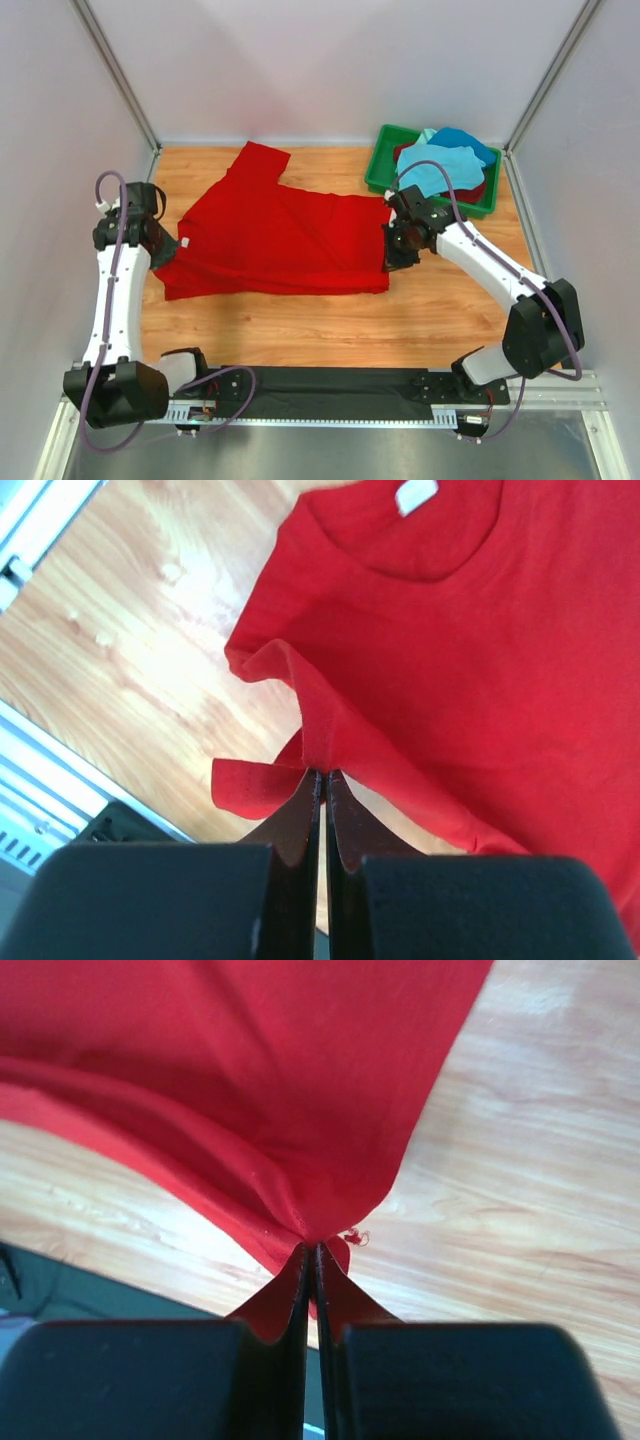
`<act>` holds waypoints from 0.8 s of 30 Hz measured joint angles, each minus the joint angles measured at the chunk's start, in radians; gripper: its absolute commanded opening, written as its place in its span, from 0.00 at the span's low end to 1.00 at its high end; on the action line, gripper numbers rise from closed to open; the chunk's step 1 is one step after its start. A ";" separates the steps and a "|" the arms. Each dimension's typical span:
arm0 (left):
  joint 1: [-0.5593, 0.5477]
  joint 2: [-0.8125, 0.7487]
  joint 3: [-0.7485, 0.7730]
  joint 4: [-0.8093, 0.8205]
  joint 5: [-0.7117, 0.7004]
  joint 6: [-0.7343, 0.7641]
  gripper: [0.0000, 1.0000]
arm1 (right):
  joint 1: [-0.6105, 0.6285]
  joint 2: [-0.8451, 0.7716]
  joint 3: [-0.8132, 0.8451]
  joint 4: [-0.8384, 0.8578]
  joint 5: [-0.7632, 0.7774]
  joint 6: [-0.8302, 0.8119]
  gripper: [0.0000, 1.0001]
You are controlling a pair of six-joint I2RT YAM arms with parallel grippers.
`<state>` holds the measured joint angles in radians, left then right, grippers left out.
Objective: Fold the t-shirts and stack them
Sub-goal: Fold the tshirt
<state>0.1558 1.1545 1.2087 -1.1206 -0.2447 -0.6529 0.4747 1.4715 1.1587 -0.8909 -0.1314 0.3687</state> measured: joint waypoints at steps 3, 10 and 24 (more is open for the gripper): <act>0.001 -0.034 -0.048 -0.011 0.010 -0.008 0.00 | 0.000 -0.019 -0.035 0.007 -0.058 0.010 0.09; 0.002 -0.066 -0.127 -0.021 0.039 -0.022 0.00 | 0.005 -0.017 -0.155 0.035 -0.180 0.066 0.37; 0.002 -0.104 -0.179 -0.019 0.079 -0.014 0.00 | 0.006 -0.142 -0.385 0.121 -0.237 0.377 0.51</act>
<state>0.1577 1.0504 1.0294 -1.1400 -0.1654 -0.6670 0.4808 1.3293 0.7742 -0.7700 -0.3687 0.7452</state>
